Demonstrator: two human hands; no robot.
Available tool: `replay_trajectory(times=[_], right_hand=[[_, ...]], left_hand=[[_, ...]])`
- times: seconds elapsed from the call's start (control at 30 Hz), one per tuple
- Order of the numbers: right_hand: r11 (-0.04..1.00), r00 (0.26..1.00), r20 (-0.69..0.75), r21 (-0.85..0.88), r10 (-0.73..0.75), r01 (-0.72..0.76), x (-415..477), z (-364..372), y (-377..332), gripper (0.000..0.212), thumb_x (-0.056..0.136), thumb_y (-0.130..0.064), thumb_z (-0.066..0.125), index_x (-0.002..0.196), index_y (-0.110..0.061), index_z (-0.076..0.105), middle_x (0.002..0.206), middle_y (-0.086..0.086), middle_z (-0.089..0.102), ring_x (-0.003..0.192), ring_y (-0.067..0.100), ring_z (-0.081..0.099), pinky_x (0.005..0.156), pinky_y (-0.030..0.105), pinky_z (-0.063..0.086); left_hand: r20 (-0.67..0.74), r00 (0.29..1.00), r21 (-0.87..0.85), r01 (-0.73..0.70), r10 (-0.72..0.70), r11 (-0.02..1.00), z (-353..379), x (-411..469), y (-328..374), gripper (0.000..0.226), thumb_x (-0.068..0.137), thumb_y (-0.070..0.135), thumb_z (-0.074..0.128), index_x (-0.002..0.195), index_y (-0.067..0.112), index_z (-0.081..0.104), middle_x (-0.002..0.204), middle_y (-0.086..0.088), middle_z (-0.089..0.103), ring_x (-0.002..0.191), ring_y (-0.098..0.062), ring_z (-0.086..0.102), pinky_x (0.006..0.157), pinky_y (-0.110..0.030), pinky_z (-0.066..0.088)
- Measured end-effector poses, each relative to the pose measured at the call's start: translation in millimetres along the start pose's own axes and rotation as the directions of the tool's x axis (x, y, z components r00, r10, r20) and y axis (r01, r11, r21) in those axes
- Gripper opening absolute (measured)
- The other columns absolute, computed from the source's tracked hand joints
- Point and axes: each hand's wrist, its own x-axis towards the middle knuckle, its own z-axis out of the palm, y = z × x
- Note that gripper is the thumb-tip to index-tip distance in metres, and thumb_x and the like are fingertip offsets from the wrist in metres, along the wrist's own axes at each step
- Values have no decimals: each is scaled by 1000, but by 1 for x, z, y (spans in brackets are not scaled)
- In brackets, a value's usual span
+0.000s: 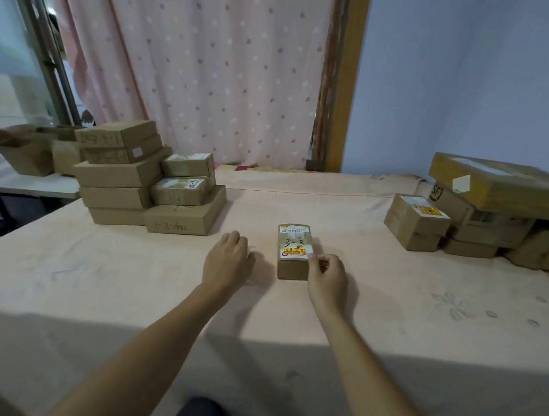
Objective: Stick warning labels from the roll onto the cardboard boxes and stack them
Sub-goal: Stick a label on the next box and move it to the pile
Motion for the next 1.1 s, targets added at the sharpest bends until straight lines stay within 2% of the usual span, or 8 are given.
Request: replay_trajectory(times=[0.07, 0.23, 0.4, 0.53, 0.63, 0.77, 0.9, 1.1], right_hand=[[1000, 1000, -3, 15, 0, 0, 0, 1, 1, 14, 99, -34, 63, 95, -21, 61, 105, 0, 67, 92, 21, 59, 75, 30, 38], [998, 1000, -4, 61, 5, -5, -1, 1, 3, 13, 98, -30, 63, 94, -18, 64, 103, 1, 68, 96, 23, 62, 80, 33, 46], [984, 998, -55, 175, -24, 33, -6, -3, -1, 3, 98, -18, 63, 95, -18, 62, 101, 0, 67, 96, 23, 65, 81, 32, 48], [939, 957, -166, 215, -237, 269, -23, -9, -15, 6, 94, -24, 58, 99, -21, 61, 102, -6, 62, 91, 15, 60, 79, 32, 52], [906, 937, -132, 242, -324, 347, -31, -11, -38, 4, 97, -25, 62, 101, -26, 62, 100, -10, 65, 90, 15, 63, 79, 29, 51], [870, 983, 53, 475, -175, 130, -27, -21, -76, 12, 98, -22, 67, 108, -29, 65, 94, -12, 73, 86, 6, 67, 76, 20, 50], [811, 974, 179, 586, -137, 6, -21, -32, -89, 24, 98, -15, 67, 120, -24, 61, 93, -4, 76, 84, 5, 68, 75, 14, 50], [731, 911, 411, 628, -23, -265, -14, -31, -86, 48, 77, -33, 77, 120, -15, 64, 105, 5, 76, 93, 18, 70, 86, 38, 53]], left_hand=[[30, 998, 113, -55, 52, 992, 6, -2, -13, 30, 87, 21, 41, 82, 6, 67, 80, -12, 58, 80, -34, 52, 67, -45, 47], [-13, 1000, -23, 16, -17, 1000, -3, -9, -9, 20, 73, 10, 70, 90, 14, 77, 88, -3, 74, 73, -30, 54, 62, -37, 52], [78, 984, -299, 177, -161, 938, -18, -7, 6, 22, 83, 10, 58, 63, 8, 48, 61, -4, 55, 76, -30, 42, 62, -44, 42], [88, 955, -710, 260, -284, 655, -35, -4, 20, 2, 85, 17, 77, 84, 19, 78, 76, 1, 60, 89, -18, 52, 71, -22, 38], [57, 961, -869, 181, -269, 461, -50, 0, 32, 5, 80, 31, 81, 83, 31, 77, 84, -4, 63, 78, -6, 49, 68, -14, 34], [17, 976, -932, 94, -218, 349, -67, 5, 47, 8, 80, 22, 84, 80, 28, 78, 75, 7, 63, 77, -13, 45, 69, -19, 36], [4, 978, -944, 72, -208, 321, -69, 6, 47, 10, 80, 16, 85, 88, 19, 79, 80, -4, 65, 79, -15, 47, 70, -22, 36], [-39, 987, -905, 32, -157, 424, -60, -4, 47, 15, 73, 28, 84, 85, 21, 78, 86, 1, 60, 86, -10, 53, 73, -17, 37]])
